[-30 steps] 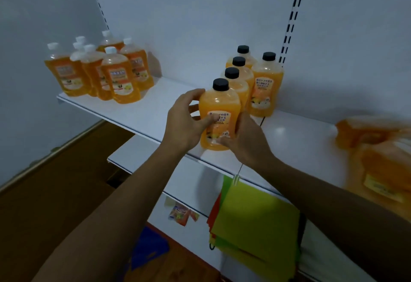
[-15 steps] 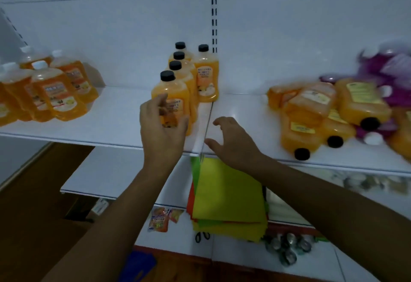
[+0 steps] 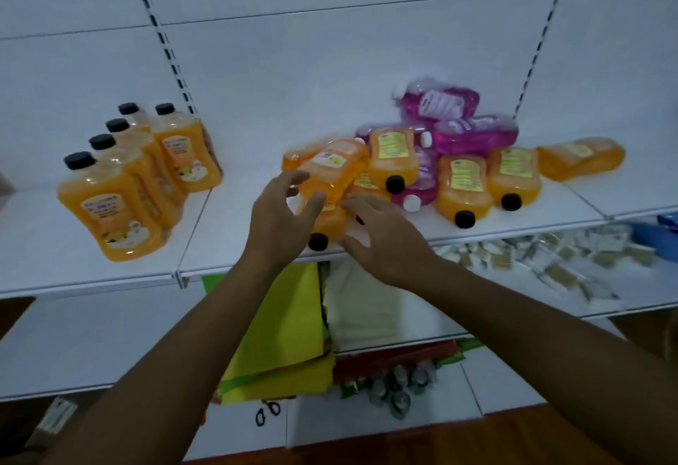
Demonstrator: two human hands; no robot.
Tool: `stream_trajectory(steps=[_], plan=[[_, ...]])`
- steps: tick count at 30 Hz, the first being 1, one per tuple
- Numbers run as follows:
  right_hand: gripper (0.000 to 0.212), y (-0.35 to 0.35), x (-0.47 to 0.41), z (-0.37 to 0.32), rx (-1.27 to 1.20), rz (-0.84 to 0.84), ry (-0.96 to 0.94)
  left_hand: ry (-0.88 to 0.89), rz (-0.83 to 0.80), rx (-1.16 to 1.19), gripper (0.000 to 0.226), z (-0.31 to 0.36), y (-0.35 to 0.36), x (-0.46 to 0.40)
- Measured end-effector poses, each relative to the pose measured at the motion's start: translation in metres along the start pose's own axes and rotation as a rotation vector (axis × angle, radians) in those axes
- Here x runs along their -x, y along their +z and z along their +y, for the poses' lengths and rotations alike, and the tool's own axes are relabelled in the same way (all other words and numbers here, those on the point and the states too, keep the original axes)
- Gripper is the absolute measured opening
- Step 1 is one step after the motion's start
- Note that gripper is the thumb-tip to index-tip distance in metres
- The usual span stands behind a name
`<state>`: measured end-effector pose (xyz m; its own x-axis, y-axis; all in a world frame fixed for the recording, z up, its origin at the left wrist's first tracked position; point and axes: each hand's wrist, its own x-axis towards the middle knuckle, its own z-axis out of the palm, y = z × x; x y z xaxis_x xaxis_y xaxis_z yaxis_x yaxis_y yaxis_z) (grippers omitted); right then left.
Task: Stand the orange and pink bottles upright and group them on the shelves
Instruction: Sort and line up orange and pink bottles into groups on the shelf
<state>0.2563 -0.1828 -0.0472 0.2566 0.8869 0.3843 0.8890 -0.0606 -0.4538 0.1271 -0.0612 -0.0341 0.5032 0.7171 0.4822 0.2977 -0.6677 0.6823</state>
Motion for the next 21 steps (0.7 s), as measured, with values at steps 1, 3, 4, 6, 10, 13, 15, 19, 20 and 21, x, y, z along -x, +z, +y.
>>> stream_trajectory(steps=[1, 3, 4, 6, 10, 13, 15, 19, 20, 21], plan=[[0.051, -0.005, 0.004, 0.007, -0.009, 0.004, 0.007, -0.007, -0.010, 0.000, 0.040, 0.006, 0.008, 0.000], [0.048, -0.011, 0.008, 0.020, -0.043, 0.014, 0.021, -0.026, -0.023, 0.001, 0.039, 0.017, 0.019, 0.000], [0.048, -0.012, 0.009, 0.024, -0.068, 0.024, 0.031, -0.034, -0.027, -0.001, 0.039, 0.020, 0.023, 0.000], [0.049, -0.013, 0.008, 0.029, -0.125, 0.035, 0.061, -0.037, -0.031, -0.028, 0.038, 0.023, 0.026, -0.003], [0.050, -0.014, -0.010, 0.027, -0.247, 0.061, 0.143, -0.037, 0.008, -0.142, 0.039, 0.014, 0.024, -0.024], [0.048, -0.018, -0.044, 0.022, -0.253, 0.154, 0.172, -0.068, -0.002, -0.162, 0.045, -0.003, 0.022, -0.045], [0.049, -0.020, -0.075, 0.025, -0.180, 0.164, 0.193, -0.116, -0.064, -0.150, 0.052, -0.014, 0.023, -0.057], [0.051, -0.019, -0.133, 0.043, 0.007, 0.051, 0.299, -0.210, -0.258, -0.024, 0.064, -0.030, 0.023, -0.074], [0.053, -0.018, -0.143, 0.046, 0.059, 0.013, 0.330, -0.207, -0.301, 0.015, 0.067, -0.033, 0.022, -0.078], [0.054, -0.017, -0.151, 0.049, 0.111, -0.026, 0.356, -0.197, -0.333, 0.056, 0.070, -0.037, 0.021, -0.081]])
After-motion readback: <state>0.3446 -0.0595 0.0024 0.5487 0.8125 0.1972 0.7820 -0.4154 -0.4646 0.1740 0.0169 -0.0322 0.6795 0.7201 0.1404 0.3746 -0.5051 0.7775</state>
